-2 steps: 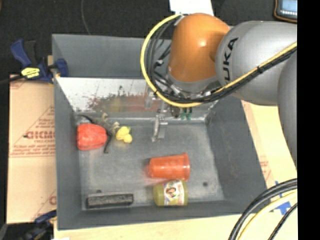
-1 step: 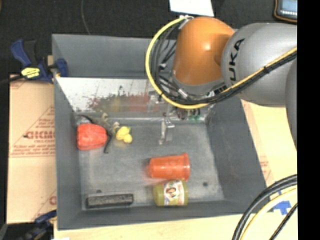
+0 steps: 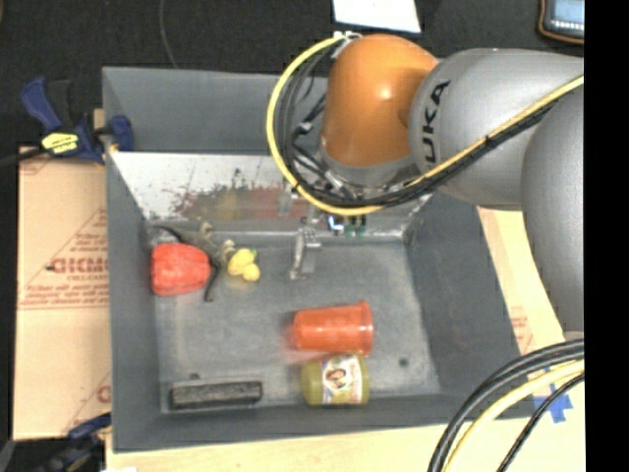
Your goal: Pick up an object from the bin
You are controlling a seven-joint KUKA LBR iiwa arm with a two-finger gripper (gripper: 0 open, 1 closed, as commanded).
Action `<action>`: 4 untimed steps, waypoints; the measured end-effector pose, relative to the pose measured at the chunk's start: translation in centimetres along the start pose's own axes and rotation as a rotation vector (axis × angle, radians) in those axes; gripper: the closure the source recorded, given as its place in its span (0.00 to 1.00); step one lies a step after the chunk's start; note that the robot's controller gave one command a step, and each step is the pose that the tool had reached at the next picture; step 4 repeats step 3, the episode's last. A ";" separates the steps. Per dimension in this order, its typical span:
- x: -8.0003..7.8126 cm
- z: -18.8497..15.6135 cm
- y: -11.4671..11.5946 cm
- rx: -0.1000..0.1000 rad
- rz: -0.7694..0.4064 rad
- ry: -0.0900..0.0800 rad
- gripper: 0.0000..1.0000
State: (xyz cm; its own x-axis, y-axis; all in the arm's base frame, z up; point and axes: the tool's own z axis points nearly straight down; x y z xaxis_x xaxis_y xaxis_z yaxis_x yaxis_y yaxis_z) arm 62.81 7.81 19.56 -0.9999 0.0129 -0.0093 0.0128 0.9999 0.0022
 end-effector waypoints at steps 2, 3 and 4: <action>4.7 -0.9 2.7 -0.001 -0.058 -0.003 0.00; -1.1 -9.6 1.6 0.002 0.108 -0.001 0.00; -1.1 -9.6 1.6 0.002 0.108 -0.001 0.00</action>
Offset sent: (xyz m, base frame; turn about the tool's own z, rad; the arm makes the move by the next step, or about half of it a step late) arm -0.0468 0.0274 0.0073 -0.0546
